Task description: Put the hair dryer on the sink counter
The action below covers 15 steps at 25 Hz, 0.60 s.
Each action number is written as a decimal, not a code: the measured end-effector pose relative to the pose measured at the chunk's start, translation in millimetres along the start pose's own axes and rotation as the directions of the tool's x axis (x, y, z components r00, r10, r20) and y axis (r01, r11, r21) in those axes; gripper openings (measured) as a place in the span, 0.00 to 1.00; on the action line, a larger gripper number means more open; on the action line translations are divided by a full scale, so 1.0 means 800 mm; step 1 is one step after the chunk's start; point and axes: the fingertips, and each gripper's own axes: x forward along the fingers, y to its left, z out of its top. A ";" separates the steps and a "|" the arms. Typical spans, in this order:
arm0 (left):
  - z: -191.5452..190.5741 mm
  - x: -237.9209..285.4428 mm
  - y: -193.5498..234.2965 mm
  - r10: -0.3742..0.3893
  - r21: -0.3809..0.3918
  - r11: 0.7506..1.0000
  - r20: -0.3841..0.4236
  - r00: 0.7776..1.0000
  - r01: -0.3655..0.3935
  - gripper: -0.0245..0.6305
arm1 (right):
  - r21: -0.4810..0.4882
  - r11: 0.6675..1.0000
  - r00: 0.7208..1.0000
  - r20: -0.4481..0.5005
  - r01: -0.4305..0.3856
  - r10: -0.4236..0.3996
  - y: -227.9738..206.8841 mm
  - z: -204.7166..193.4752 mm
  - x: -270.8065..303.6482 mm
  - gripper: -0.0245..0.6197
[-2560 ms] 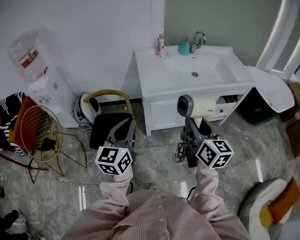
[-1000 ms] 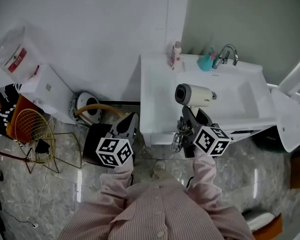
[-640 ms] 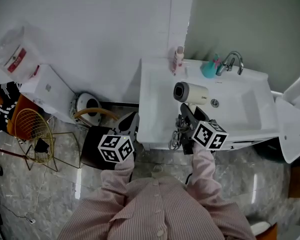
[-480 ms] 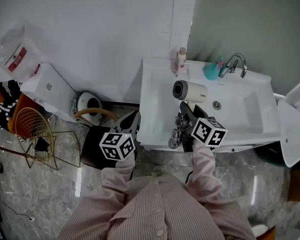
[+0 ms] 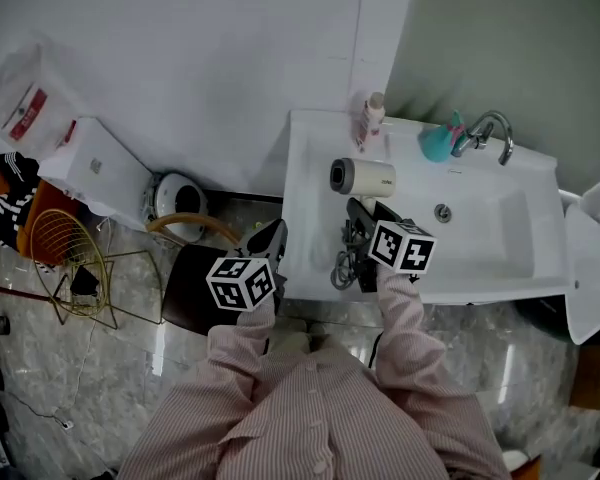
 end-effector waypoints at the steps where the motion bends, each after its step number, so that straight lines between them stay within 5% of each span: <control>1: -0.003 0.004 0.004 0.002 -0.010 1.000 -0.008 1.000 -0.003 0.04 | -0.001 1.000 1.000 -0.018 0.003 -0.003 -0.002 -0.005 0.010 0.29; 15: -0.045 0.046 0.035 0.003 -0.080 0.997 -0.129 0.992 -0.014 0.04 | -0.042 0.995 0.967 -0.235 0.087 -0.095 -0.039 -0.065 0.087 0.29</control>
